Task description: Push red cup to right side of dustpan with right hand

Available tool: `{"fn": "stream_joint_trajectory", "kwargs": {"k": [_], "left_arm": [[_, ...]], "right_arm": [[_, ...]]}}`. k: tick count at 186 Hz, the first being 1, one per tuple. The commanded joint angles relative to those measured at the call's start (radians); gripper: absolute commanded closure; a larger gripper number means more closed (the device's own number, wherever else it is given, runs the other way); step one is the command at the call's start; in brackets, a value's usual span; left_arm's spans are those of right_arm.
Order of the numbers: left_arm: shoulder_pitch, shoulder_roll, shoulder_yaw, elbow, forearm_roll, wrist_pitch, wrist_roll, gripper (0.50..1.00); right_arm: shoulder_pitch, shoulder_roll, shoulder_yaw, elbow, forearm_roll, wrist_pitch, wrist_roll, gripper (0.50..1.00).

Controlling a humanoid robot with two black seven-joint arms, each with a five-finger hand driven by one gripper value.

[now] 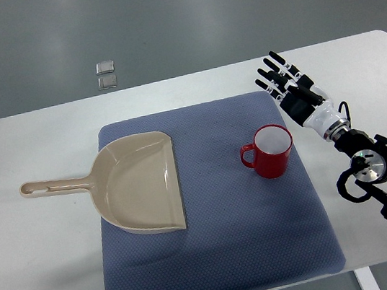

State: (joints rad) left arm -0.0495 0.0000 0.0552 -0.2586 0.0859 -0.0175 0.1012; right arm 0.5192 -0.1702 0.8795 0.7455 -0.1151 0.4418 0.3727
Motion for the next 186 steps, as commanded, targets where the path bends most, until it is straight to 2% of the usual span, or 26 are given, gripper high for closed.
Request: {"fn": "stream_joint_trajectory", "kwargs": {"k": [1, 32, 53, 98, 130, 155, 186], "left_arm": [[0.0, 0.0, 0.002, -0.001, 0.0, -0.001, 0.0, 0.5], [0.0, 0.0, 0.005, -0.001, 0.0, -0.001, 0.0, 0.5], [0.0, 0.0, 0.002, -0.001, 0.0, -0.001, 0.0, 0.5], [0.0, 0.0, 0.002, -0.004, 0.0, -0.002, 0.0, 0.5], [0.0, 0.0, 0.003, -0.005, 0.002, -0.002, 0.0, 0.5], [0.0, 0.0, 0.005, -0.005, 0.002, -0.002, 0.0, 0.5], [0.0, 0.0, 0.006, -0.021, 0.002, -0.002, 0.0, 0.5]], "right_arm": [[0.002, 0.0, 0.001, 0.0, 0.0, 0.0, 0.0, 0.564], [0.004, -0.006, -0.001, 0.002, 0.0, 0.011, 0.0, 0.564], [0.013, -0.054, -0.005, 0.014, -0.028, 0.032, -0.005, 0.564], [0.042, -0.222, -0.022, 0.041, -0.291, 0.169, -0.003, 0.566], [0.042, -0.364, -0.027, 0.074, -0.44, 0.169, 0.005, 0.564], [0.025, -0.474, -0.028, 0.115, -0.532, 0.169, 0.055, 0.564], [-0.004, -0.545, -0.028, 0.144, -0.607, 0.169, 0.068, 0.564]]}}
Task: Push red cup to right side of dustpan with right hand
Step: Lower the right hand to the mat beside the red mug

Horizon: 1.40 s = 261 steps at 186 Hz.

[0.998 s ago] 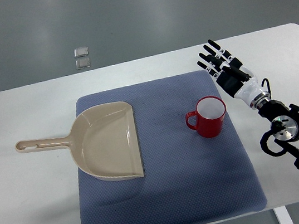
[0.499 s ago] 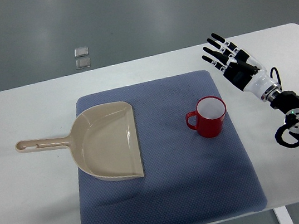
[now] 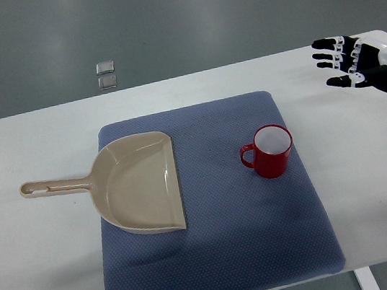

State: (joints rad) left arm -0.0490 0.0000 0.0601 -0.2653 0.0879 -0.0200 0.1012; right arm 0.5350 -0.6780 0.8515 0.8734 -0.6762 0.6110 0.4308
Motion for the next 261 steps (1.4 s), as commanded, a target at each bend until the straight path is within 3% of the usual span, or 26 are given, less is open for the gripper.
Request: {"fn": "stream_joint_trajectory", "kwargs": {"k": [1, 55, 79, 261], "left_arm": [[0.0, 0.0, 0.001, -0.015, 0.0, 0.0, 0.0, 0.5], [0.0, 0.0, 0.0, -0.026, 0.0, 0.0, 0.0, 0.5], [0.0, 0.0, 0.001, -0.025, -0.002, 0.002, 0.0, 0.5], [0.008, 0.0, 0.001, -0.025, -0.002, 0.002, 0.0, 0.5]], "right_arm": [[-0.023, -0.04, 0.0, 0.018, -0.051, 0.0, 0.011, 0.564], [-0.098, -0.017, 0.004, 0.049, -0.256, 0.0, 0.155, 0.564], [-0.107, 0.015, 0.003, 0.049, -0.295, 0.0, 0.18, 0.564], [-0.147, 0.249, 0.006, -0.025, -0.356, 0.0, 0.18, 0.566]]}}
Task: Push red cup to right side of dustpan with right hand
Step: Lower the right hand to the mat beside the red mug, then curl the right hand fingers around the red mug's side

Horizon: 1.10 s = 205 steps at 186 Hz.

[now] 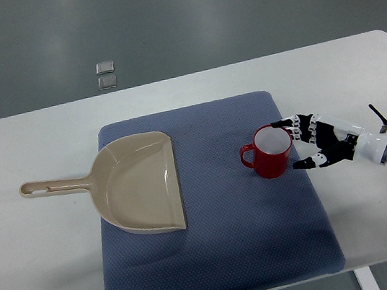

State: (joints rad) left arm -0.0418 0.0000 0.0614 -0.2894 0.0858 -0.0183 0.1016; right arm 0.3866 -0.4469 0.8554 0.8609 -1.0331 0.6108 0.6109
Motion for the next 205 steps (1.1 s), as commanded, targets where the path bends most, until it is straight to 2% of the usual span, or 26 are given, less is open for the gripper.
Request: {"fn": "stream_joint_trajectory", "kwargs": {"k": [1, 99, 205], "left_arm": [[0.002, 0.0, 0.0, 0.0, 0.0, 0.0, 0.0, 0.5], [0.005, 0.0, 0.0, 0.001, 0.0, 0.0, 0.0, 0.5], [0.005, 0.0, 0.002, 0.0, 0.0, 0.0, 0.001, 0.5]], "right_arm": [[0.001, 0.02, 0.002, -0.014, 0.001, 0.0, 0.0, 0.566], [0.021, 0.125, 0.001, -0.049, 0.005, -0.048, 0.0, 0.566], [0.026, 0.128, 0.024, -0.048, 0.013, -0.046, 0.0, 0.566]]}}
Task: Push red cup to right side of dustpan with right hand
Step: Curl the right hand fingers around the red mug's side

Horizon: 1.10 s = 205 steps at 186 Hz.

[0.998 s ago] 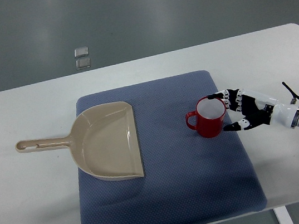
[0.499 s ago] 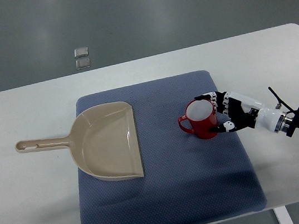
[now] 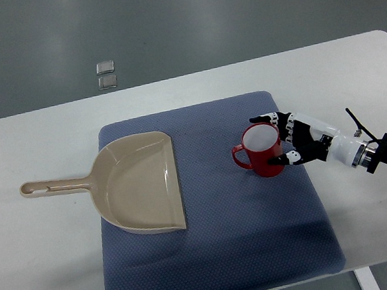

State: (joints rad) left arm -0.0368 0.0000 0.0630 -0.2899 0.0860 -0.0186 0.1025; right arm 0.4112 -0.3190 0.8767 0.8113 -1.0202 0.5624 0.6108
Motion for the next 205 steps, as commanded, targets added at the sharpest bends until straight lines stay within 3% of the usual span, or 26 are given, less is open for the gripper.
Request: {"fn": "stream_joint_trajectory", "kwargs": {"k": [1, 205], "left_arm": [[0.0, 0.0, 0.0, 0.0, 0.0, 0.0, 0.0, 0.5], [0.011, 0.0, -0.002, 0.002, 0.0, 0.0, 0.0, 0.5]], "right_arm": [[0.001, 0.0, 0.002, 0.002, 0.0, 0.001, 0.0, 0.566], [-0.003, 0.087, -0.018, -0.066, -0.003, -0.022, 0.0, 0.566]]}}
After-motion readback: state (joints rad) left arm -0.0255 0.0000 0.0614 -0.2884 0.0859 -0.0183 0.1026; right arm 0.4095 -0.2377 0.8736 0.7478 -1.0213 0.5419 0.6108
